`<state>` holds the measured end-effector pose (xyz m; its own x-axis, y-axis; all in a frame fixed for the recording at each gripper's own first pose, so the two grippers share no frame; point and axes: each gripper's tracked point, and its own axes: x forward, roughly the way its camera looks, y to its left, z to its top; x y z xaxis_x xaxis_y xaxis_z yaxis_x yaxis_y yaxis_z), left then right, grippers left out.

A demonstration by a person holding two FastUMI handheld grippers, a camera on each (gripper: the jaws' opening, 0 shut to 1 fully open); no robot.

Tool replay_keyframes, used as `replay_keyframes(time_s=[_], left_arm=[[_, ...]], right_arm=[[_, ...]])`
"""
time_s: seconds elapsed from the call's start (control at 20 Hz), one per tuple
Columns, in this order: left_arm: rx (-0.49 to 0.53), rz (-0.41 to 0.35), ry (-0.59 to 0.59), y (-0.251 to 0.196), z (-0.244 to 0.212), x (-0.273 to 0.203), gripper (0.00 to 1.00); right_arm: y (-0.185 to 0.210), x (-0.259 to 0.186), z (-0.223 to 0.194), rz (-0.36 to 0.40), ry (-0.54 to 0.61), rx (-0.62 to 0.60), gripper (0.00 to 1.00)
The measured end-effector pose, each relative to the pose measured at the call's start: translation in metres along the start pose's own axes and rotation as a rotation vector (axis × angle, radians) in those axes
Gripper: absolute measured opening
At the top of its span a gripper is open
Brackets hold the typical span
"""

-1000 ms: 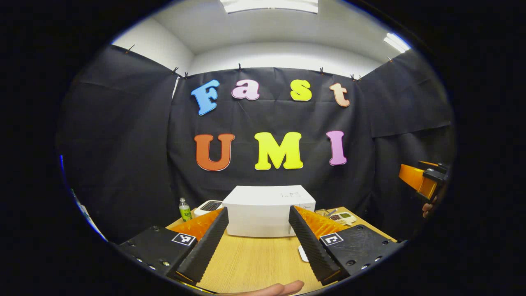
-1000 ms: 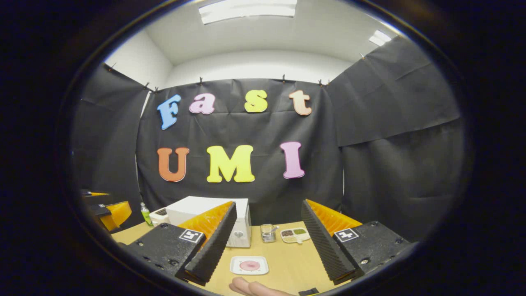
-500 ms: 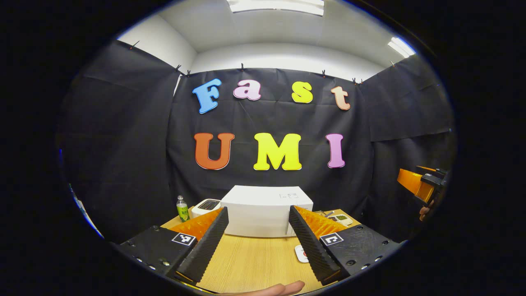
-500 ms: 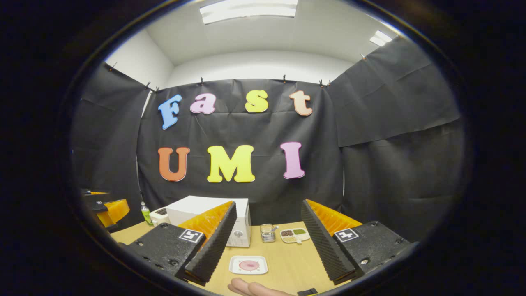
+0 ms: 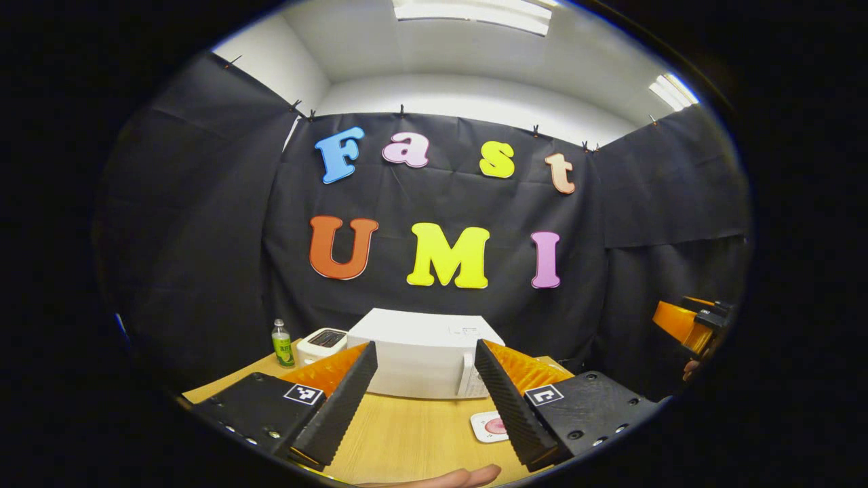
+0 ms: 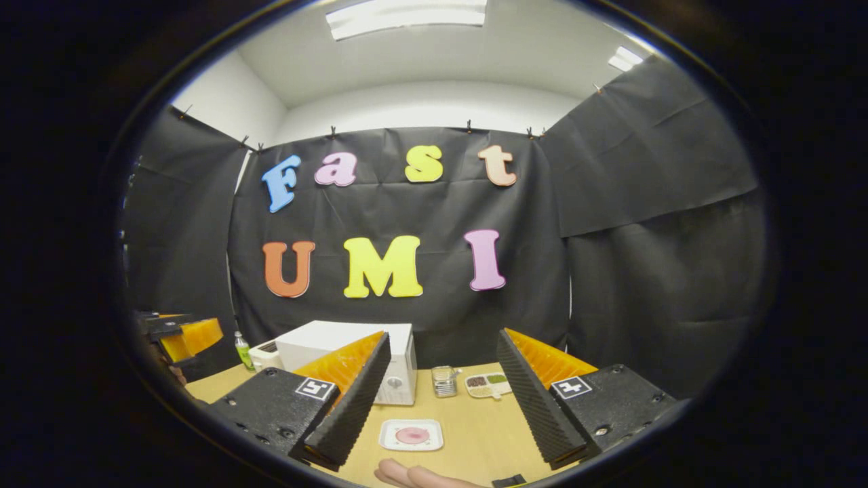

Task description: Open the microwave oven with the left hand, put the food in, and close the microwave oven.

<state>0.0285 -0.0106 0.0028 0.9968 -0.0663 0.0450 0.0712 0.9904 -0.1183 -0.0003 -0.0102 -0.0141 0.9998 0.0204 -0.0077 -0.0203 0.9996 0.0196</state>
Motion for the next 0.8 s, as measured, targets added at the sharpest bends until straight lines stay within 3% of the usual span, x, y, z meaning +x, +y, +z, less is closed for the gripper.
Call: replay_keyframes(time_s=[0.05,0.1,0.2,0.25,0.35,0.4,0.8], left_arm=[[0.001,0.001,0.001,0.001,-0.004,0.009,0.92],[0.006,0.005,0.002,0.001,-0.009,0.020,0.92],[0.014,0.017,0.013,-0.002,-0.024,0.045,0.92],[0.020,0.040,0.018,0.001,-0.033,0.060,0.92],[0.034,0.048,0.037,-0.004,-0.057,0.090,0.93],[0.038,0.046,0.061,-0.008,-0.074,0.106,0.92],[0.041,-0.031,0.218,-0.059,-0.195,0.217,0.93]], right_arm=[[-0.004,0.000,-0.001,-0.004,-0.001,0.004,0.92],[-0.010,-0.001,-0.001,-0.010,-0.003,0.005,1.00],[-0.022,-0.003,0.001,-0.026,-0.018,0.010,1.00],[-0.028,-0.004,0.003,-0.034,-0.026,0.009,0.91],[-0.038,-0.004,0.001,-0.046,-0.034,0.006,0.91],[-0.041,-0.005,-0.001,-0.046,-0.035,0.004,1.00],[-0.064,0.006,-0.016,-0.036,-0.040,-0.002,1.00]])
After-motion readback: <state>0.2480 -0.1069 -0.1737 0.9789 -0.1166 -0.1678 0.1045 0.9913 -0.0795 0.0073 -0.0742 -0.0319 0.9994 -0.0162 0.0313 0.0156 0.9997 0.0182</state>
